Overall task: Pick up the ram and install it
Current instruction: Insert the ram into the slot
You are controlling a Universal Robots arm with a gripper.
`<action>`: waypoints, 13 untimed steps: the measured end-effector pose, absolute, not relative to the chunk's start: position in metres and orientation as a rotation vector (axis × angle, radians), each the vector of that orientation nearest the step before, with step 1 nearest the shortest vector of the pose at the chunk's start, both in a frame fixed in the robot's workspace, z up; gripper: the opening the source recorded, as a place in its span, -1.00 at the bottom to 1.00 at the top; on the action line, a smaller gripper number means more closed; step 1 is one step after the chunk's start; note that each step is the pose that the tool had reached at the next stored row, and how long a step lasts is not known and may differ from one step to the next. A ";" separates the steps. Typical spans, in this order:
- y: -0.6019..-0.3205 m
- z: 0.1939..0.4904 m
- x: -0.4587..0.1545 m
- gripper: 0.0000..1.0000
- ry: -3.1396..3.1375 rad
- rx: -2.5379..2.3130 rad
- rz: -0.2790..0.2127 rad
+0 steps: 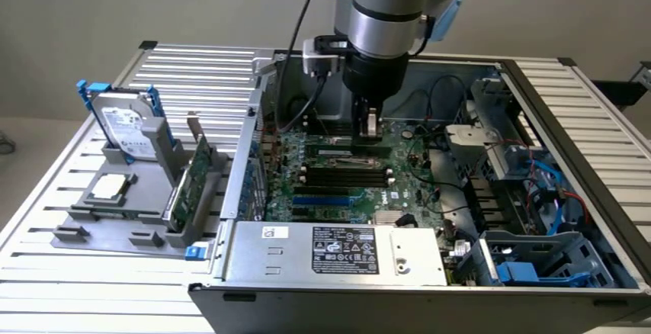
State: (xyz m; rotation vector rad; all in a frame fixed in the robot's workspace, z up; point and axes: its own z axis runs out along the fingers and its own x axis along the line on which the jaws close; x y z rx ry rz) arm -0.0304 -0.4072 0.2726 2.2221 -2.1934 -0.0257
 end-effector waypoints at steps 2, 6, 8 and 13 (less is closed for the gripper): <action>-0.408 0.269 -0.030 -0.74 -2.193 2.222 -0.026; -0.410 0.262 -0.030 -0.74 -2.193 2.222 -0.026; -0.410 0.258 -0.030 -0.74 -2.193 2.222 -0.025; -0.411 0.251 -0.030 -0.74 -2.192 2.220 -0.022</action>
